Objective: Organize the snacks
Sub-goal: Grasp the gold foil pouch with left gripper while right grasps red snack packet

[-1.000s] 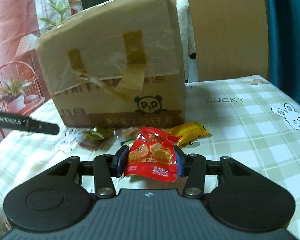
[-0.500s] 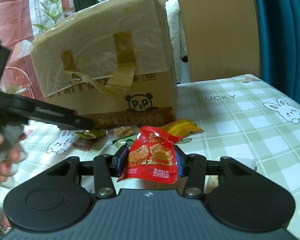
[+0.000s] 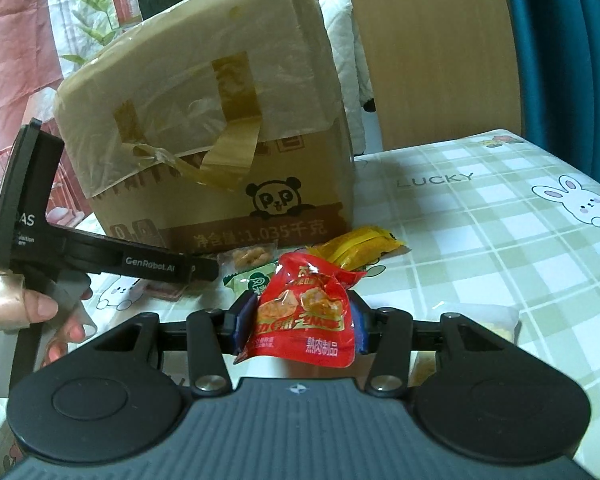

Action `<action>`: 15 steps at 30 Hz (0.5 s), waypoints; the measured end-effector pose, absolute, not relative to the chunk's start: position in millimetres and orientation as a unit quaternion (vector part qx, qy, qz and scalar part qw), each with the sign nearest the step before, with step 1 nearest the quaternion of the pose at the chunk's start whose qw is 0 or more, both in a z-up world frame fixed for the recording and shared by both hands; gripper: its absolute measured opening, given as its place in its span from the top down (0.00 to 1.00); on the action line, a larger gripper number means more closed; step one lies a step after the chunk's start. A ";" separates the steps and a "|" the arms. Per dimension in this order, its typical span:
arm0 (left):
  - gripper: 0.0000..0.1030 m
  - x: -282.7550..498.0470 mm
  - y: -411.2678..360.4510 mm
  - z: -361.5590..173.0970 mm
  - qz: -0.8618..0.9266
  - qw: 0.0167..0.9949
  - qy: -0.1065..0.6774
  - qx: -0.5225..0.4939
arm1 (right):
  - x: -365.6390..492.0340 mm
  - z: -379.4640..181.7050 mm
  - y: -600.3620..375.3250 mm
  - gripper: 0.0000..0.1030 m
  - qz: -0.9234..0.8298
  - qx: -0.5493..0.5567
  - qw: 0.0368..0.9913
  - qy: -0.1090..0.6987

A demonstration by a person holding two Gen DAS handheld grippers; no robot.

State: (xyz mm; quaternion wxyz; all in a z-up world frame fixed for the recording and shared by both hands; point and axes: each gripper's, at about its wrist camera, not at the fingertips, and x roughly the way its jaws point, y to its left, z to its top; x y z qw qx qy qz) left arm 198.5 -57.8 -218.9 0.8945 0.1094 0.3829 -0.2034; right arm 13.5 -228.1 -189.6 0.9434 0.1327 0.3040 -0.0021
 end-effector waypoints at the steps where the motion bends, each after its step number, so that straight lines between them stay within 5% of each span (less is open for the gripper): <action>1: 0.44 198.0 -58.5 -217.0 -0.204 0.894 0.381 0.114 | 13.9 -189.9 -228.2 0.52 -0.002 0.133 0.943 0.305; 15: 0.48 120.7 -22.4 -214.8 -0.180 0.906 0.376 0.070 | 14.4 -190.1 -220.6 0.52 0.016 0.112 0.944 0.309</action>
